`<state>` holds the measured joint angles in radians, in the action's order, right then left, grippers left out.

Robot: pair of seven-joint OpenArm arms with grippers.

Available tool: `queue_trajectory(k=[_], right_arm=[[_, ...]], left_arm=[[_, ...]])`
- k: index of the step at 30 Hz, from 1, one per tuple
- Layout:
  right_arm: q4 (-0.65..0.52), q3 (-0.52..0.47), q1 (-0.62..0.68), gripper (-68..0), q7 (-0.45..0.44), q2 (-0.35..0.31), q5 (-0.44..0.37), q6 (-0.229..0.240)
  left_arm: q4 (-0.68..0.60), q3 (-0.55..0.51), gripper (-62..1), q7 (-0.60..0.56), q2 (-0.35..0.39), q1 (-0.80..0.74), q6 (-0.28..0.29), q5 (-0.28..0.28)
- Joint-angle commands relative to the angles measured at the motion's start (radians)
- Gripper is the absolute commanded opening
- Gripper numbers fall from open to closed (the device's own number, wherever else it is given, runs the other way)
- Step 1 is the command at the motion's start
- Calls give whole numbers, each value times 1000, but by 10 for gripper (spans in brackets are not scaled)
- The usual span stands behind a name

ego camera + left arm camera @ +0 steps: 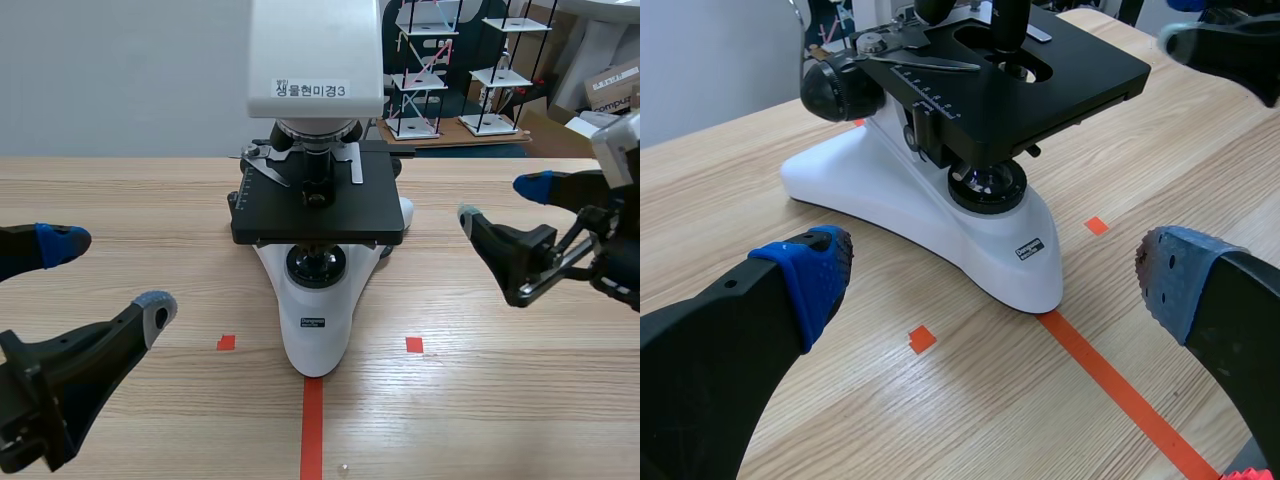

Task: Return to the home posture

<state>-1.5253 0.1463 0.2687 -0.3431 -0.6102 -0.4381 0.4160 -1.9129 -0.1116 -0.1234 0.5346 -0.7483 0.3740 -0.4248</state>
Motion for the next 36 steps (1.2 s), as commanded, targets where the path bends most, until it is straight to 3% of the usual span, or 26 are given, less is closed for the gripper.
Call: queue_trajectory(k=[1, 9, 19, 36], right_arm=[[-48, -30, 40, -181, -18, -13, -13, 0], [-254, -140, 303, -49, -19, -13, 2, 0], [-408, -228, 521, -32, -20, -13, 35, -3], [-448, -272, 585, -33, -60, -13, 50, -3]], left_arm=[[-13, -8, -11, -14, -2, -2, 2, -9], [-13, -8, -11, -14, -2, -2, 2, -9], [-13, -8, -11, -14, -2, -2, 2, -9], [-13, -8, -11, -14, -2, -2, 2, -9]])
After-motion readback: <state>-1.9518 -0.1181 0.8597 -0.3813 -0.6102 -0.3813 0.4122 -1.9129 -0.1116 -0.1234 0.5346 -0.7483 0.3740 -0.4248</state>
